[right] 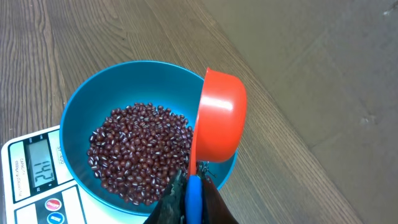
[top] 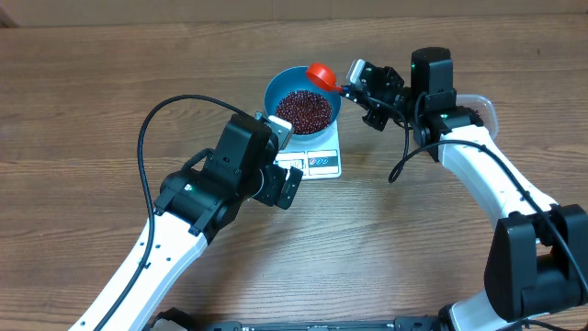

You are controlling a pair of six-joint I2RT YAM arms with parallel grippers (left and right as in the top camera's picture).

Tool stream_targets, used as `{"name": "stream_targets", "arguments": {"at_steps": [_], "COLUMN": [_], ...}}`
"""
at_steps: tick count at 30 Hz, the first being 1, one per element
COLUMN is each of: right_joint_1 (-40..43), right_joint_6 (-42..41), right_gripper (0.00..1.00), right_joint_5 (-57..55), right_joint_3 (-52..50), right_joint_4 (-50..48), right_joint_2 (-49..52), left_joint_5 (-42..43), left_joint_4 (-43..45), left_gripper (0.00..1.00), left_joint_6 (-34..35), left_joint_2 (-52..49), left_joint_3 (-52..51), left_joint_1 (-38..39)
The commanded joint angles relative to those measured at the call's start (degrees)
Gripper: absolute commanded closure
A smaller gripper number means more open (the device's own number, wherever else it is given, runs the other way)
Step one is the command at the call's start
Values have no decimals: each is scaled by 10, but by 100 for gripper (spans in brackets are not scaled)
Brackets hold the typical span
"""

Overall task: Scoop item into bowl and weigh 150g on scale
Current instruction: 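Move the right gripper with empty scoop back to the bean tub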

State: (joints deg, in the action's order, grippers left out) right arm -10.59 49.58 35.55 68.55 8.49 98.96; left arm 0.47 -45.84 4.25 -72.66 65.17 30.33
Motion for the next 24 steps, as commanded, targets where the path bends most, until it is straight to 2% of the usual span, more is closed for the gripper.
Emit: {"name": "stream_targets", "arguments": {"at_steps": [1,8,12,17,24], "right_joint_1": [-2,-1,21,71,147], "right_joint_6": [-1,-110,-179,-270,-311], "right_gripper": [96,96,96,96,96], "right_joint_5": [-1,-2,-6,-87,-135], "right_joint_3": [0,1,1,1,1], "right_joint_4": [-5,-5,-3,33,103], "right_joint_2": [2,-15,-61,-87,-87], "left_joint_5": [5,5,5,5,5], "left_joint_4": [0,0,0,0,0], "left_gripper": [0,0,0,0,0], "left_joint_6": [-9,-9,-9,-9,-9], "left_joint_2": [-3,-3,-3,-3,-3], "left_joint_3": [-2,-2,-2,-2,-2], "left_joint_1": [0,0,0,0,0]}}
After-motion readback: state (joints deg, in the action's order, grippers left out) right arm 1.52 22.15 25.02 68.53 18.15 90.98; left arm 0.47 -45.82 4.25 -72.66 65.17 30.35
